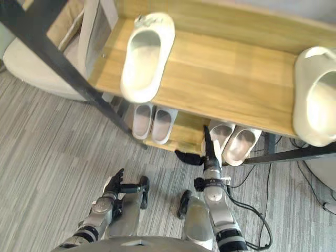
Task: Organize the slippers on the shoe rack
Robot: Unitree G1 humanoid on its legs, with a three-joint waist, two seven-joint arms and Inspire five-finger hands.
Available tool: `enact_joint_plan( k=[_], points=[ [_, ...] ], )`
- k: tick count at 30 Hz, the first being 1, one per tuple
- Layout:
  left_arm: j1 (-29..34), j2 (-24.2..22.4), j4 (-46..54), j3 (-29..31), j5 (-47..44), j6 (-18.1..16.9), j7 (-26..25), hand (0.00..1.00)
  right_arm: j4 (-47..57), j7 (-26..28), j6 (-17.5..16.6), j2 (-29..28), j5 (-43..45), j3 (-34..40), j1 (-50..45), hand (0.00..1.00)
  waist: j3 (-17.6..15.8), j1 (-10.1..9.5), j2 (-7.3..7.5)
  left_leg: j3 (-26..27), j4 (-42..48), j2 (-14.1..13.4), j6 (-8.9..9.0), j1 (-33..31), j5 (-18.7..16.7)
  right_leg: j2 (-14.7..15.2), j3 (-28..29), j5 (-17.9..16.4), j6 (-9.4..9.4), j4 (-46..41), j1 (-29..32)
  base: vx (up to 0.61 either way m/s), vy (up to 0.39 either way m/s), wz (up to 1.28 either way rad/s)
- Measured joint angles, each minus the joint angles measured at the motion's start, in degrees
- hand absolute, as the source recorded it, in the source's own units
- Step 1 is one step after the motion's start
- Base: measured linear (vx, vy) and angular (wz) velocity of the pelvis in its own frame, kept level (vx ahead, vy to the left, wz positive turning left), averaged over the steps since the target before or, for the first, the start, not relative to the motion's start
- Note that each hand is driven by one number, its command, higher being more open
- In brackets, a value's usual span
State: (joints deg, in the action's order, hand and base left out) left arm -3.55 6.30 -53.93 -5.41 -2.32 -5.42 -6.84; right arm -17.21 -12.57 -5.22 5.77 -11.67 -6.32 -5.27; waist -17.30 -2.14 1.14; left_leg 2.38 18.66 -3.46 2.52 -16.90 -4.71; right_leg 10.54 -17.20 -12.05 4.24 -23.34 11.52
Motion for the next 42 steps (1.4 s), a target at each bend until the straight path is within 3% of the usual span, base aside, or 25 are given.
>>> enact_joint_plan(
  k=[7, 14, 22, 27, 30, 35, 37, 42],
  points=[
    [3.1, -0.4, -2.0, -0.9, 3.0, 0.8, 1.0, 1.00, -9.0, 3.6, 0.2, 0.1, -0.8, -1.1, -3.4, 1.00, 4.6, 0.88, -1.06, 3.4, -12.5, -0.1, 0.17, 9.9, 4.6, -2.4, 2.3, 6.1, 0.42, 12.6, -7.7, 0.06, 0.008, -0.24],
    [4.7, -0.7, -2.7, -0.9, 5.4, 1.1, 1.0, 1.00, -17.3, 5.0, 1.0, 0.1, -1.9, -1.5, -3.6, 1.00, 6.4, 0.98, -2.12, 4.2, -17.5, -0.2, 0.25, 14.4, 7.0, -3.8, 3.2, 9.0, 0.15, 17.8, -11.4, -0.04, -0.005, -0.10],
    [5.4, -0.6, -2.5, -2.7, 5.4, 1.2, 1.1, 1.00, -25.7, 5.1, 2.4, -0.3, 0.7, 0.4, -3.4, 1.00, 7.9, 1.07, -2.25, 3.8, -21.4, 0.1, 0.59, 17.4, 8.8, -4.6, 3.4, 11.3, 0.07, 21.6, -14.1, -0.05, 0.003, -0.01],
    [5.9, 0.5, 1.5, -10.9, 5.4, 1.1, 3.1, 1.00, -27.9, 5.0, 2.4, 0.3, 0.8, 1.6, -2.9, 1.00, 8.9, 1.32, -2.39, 2.3, -23.1, 0.9, -0.04, 18.3, 9.5, -4.4, 2.4, 11.5, 0.29, 22.9, -15.3, 0.01, 0.007, 0.11],
    [7.5, 2.6, 8.6, -19.3, 5.4, 0.6, 6.4, 1.00, -30.9, 5.0, 2.3, 0.3, 1.9, 3.1, -2.0, 1.00, 8.9, 1.35, -2.44, 1.6, -23.6, 1.4, -0.35, 18.9, 9.8, -4.2, 1.6, 11.5, 0.40, 23.8, -16.5, 0.05, 0.005, 0.14],
    [9.0, 6.8, 21.1, -28.3, 5.2, -0.9, 10.8, 1.00, -33.0, 5.3, 2.0, 0.7, 1.9, 4.2, -1.0, 1.00, 9.0, 1.62, -2.69, 0.2, -23.6, 1.6, -0.37, 19.5, 9.8, -4.2, 0.7, 11.4, 0.41, 24.6, -17.9, 0.01, -0.007, 0.07],
    [9.5, 9.5, 29.7, -33.2, 0.8, -1.7, 14.1, 1.00, -34.8, 5.8, 1.9, 1.7, 1.8, 5.3, -0.5, 1.00, 9.6, 1.82, -3.52, -0.4, -23.6, 1.6, -0.34, 20.1, 9.7, -4.1, 0.1, 10.9, 0.33, 24.4, -18.7, 0.00, -0.013, 0.17],
    [10.0, 11.2, 41.3, -38.4, -10.3, -2.6, 18.7, 1.00, -36.2, 6.3, 1.8, 3.8, 1.8, 5.7, -0.6, 1.00, 10.7, 2.10, -5.33, -0.5, -23.7, 1.5, -0.32, 20.1, 9.7, -4.2, 0.0, 10.8, 0.31, 24.5, -18.7, 0.00, 0.000, 0.01]
  ],
)
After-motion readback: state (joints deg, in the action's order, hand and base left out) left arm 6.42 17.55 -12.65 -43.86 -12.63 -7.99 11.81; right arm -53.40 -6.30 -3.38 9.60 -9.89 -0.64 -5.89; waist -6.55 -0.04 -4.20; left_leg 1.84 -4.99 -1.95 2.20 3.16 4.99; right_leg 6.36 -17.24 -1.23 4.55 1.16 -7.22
